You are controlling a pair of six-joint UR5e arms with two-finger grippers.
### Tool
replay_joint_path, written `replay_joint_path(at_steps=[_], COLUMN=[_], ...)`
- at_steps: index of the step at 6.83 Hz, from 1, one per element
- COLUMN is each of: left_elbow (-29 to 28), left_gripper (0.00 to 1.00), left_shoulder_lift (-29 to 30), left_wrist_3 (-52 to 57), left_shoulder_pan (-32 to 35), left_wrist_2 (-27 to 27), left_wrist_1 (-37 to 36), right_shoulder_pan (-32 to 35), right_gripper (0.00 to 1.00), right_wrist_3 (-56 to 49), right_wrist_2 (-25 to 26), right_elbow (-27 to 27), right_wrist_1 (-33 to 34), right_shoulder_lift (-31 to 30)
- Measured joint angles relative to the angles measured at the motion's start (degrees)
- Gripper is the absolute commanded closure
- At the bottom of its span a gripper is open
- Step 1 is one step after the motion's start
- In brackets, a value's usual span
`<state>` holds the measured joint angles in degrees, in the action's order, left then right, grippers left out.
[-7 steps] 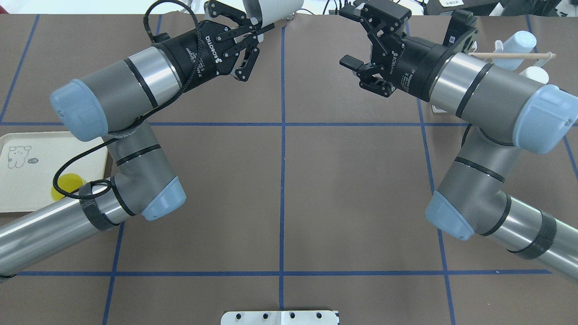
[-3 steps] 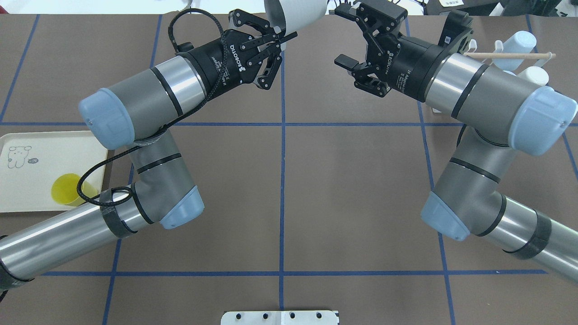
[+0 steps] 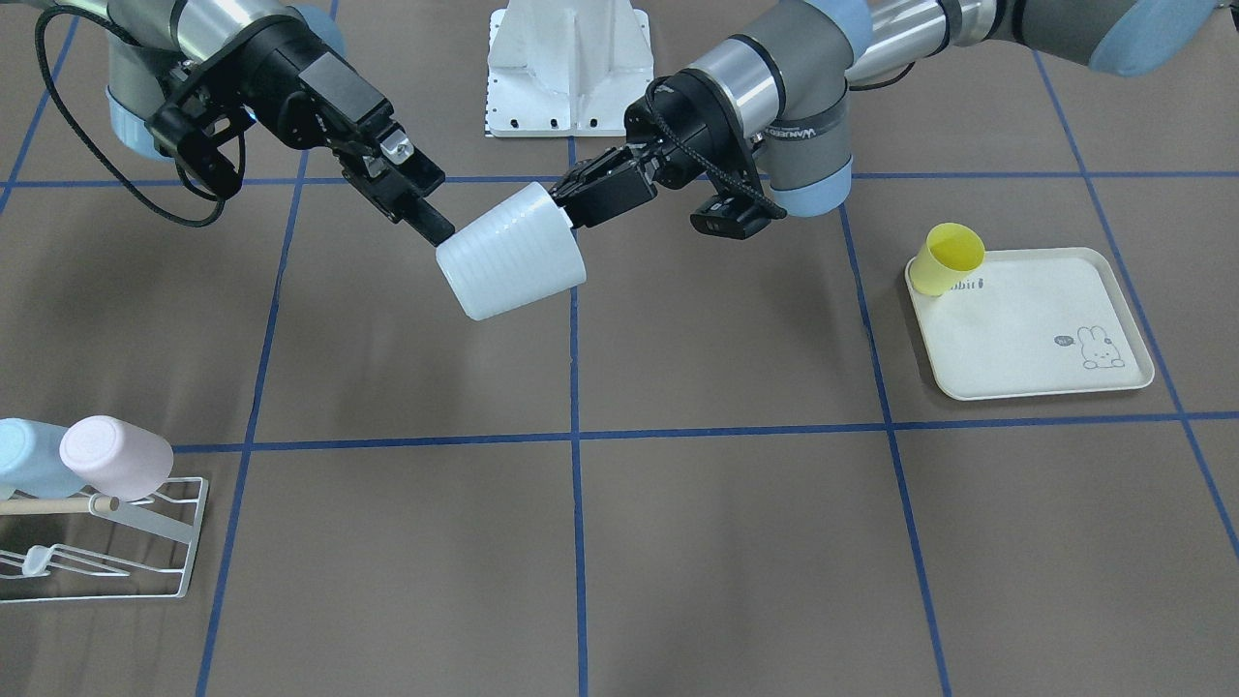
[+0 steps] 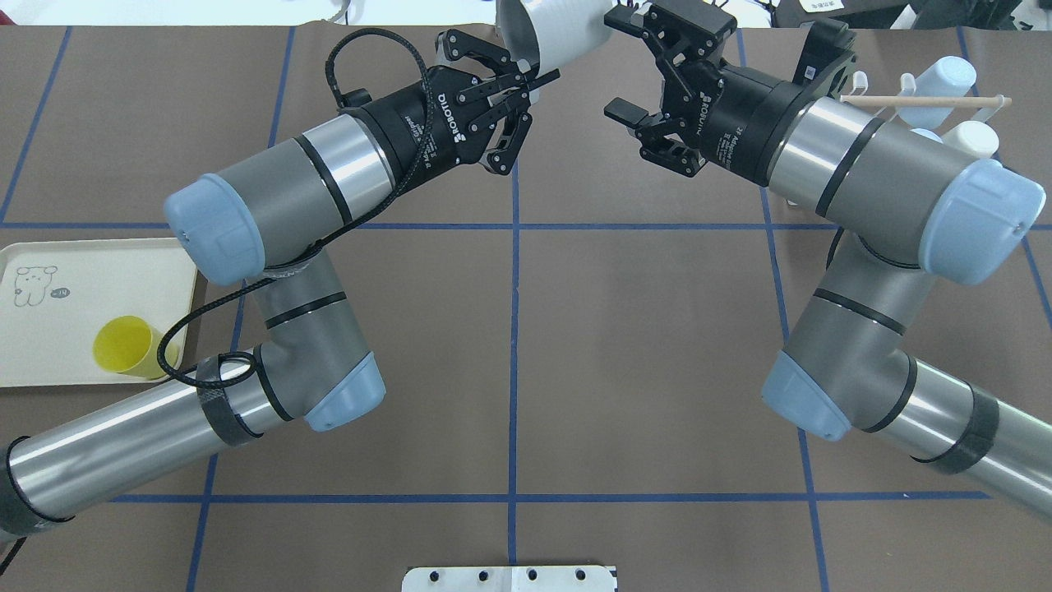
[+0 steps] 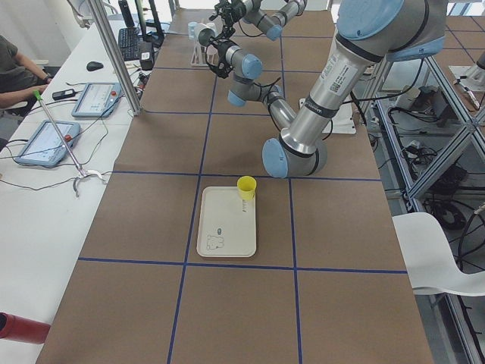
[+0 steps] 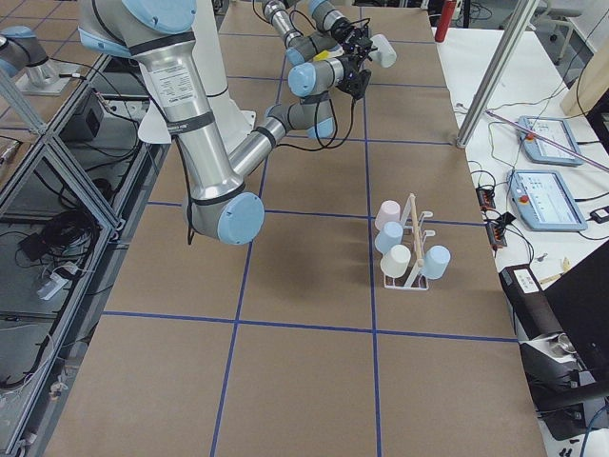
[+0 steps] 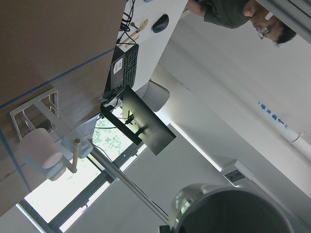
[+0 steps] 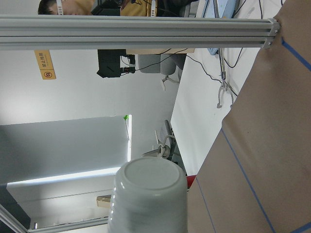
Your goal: Transfer IKEA cup to right arm and place on rack
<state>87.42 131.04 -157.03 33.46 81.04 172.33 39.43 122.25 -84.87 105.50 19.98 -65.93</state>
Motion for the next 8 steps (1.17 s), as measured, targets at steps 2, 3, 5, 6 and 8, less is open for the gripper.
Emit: replay_joint_path(at_steps=[2, 3, 5, 6, 8], left_elbow=[0.03, 0.03, 0.06, 0.09, 0.1], left_gripper=[1.0, 1.0, 1.0, 1.0, 1.0], left_shoulder_lift=[0.26, 0.55, 1.29, 1.43, 1.49], left_wrist_3=[-0.03, -0.03, -0.03, -0.03, -0.03], left_shoulder_pan=[-1.65, -2.58, -3.8, -4.2, -4.88], left_wrist_2=[-1.48, -2.51, -3.65, -3.87, -4.24], left_wrist_1=[0.02, 0.02, 0.02, 0.02, 0.02], right_shoulder_pan=[-0.05, -0.05, -0.06, -0.09, -0.13], right_gripper=[0.0, 0.0, 0.0, 0.0, 0.01], right_wrist_3=[-0.07, -0.08, -0.08, -0.08, -0.08], right_wrist_2=[0.55, 0.8, 0.94, 0.99, 1.04], right_elbow=[-0.03, -0.03, -0.03, -0.03, -0.09], right_wrist_1=[0.2, 0.22, 0.32, 0.37, 0.43], right_shoulder_lift=[0.01, 0.01, 0.01, 0.01, 0.01])
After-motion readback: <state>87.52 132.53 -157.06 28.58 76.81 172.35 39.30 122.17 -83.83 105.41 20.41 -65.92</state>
